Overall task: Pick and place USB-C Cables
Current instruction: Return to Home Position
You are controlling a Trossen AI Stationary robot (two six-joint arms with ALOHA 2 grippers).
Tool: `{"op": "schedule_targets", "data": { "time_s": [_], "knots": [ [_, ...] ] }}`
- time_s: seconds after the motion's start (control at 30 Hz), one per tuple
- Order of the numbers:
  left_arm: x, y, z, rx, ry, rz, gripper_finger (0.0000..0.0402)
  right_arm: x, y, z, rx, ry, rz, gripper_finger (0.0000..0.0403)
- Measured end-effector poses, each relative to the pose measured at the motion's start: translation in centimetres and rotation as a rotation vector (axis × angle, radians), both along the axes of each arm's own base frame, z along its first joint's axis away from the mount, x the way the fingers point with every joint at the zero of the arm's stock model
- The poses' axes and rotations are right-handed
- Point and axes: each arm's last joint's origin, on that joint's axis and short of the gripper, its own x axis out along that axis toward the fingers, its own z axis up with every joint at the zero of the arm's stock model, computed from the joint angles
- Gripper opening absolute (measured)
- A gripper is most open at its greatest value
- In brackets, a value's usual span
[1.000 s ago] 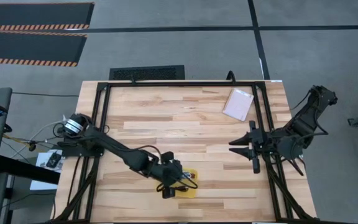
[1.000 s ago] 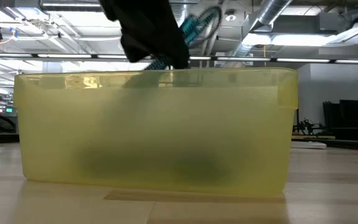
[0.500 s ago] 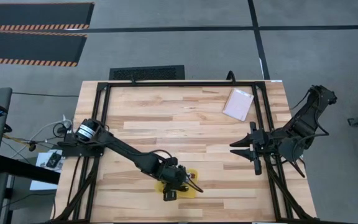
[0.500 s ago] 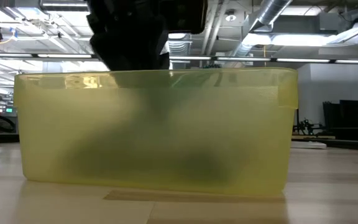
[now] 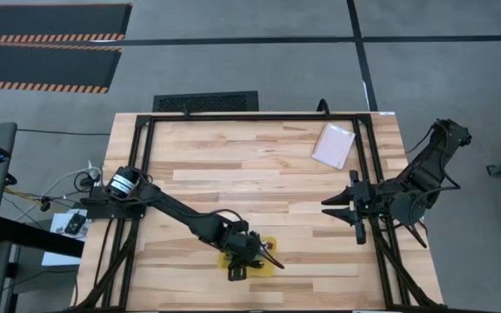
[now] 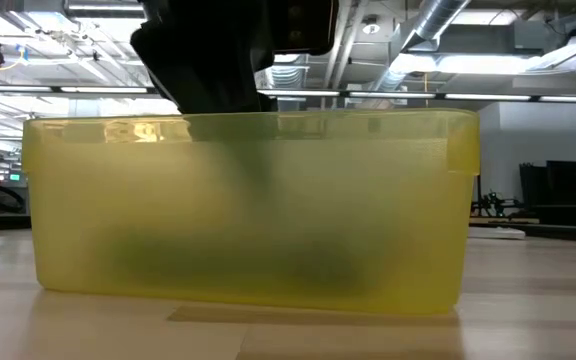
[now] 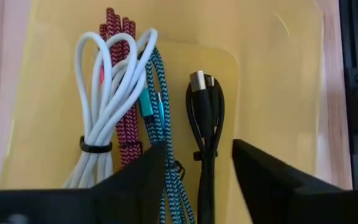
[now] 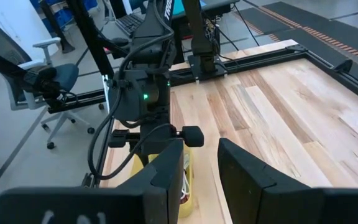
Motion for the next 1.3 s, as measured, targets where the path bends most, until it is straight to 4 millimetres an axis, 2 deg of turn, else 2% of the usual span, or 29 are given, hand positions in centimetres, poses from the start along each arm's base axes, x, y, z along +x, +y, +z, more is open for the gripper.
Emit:
{"op": "schedule_targets", "data": {
  "time_s": [0.1, 0.2, 0.3, 0.43, 0.6, 0.7, 0.83, 0.9, 0.97, 1.03, 1.13, 1.3],
  "knots": [
    [0.0, 0.3, 0.2, -0.005, 0.003, 0.007, 0.0203, 0.0, 0.0, 0.0, 0.0, -0.002, 0.0, 0.0123],
    [0.0, 1.0, 1.5, -0.034, -0.02, 0.021, 0.0233, 0.0, 0.0, 0.1, 0.008, -0.01, 0.0, 0.0123],
    [-0.3, 1.7, 4.0, -0.059, -0.081, 0.034, 0.0245, -0.1, 0.1, 0.3, 0.021, -0.019, 0.015, 0.0123],
    [-1.7, 2.8, 9.1, -0.077, -0.23, 0.048, 0.0245, -0.3, 0.4, 0.1, 0.014, 0.002, 0.054, 0.0123],
    [-5.2, 4.3, 15.4, -0.09, -0.397, 0.047, 0.0246, -0.6, 0.3, -0.3, -0.021, 0.042, 0.086, 0.0123],
    [-7.6, 5.3, 18.5, -0.07, -0.488, 0.068, 0.0246, -0.7, 0.2, 0.3, -0.108, -0.009, 0.099, 0.0123],
    [-12.0, 6.5, 21.9, 0.109, -0.684, 0.075, 0.0246, -1.9, -1.2, 2.3, -0.121, -0.142, 0.091, 0.0123],
    [-14.6, 7.5, 22.9, 0.131, -0.771, 0.087, 0.0246, -2.8, -1.9, 2.9, -0.118, -0.178, 0.11, 0.0123],
    [-17.0, 8.4, 22.6, 0.119, -0.831, 0.095, 0.0246, -3.8, -2.6, 3.3, -0.114, -0.203, 0.134, 0.0123],
    [-19.0, 9.2, 21.0, 0.094, -0.889, 0.114, 0.0246, -4.9, -3.4, 3.4, -0.098, -0.232, 0.154, 0.0123],
    [-21.2, 9.9, 17.2, 0.039, -0.955, 0.144, 0.0246, -5.8, -4.5, 2.2, -0.093, -0.262, 0.098, 0.0123],
    [-23.3, 10.8, 10.5, -0.07, -1.009, 0.208, 0.0246, -7.0, -6.1, -1.1, -0.032, -0.322, 0.056, 0.0123]
  ]
}}
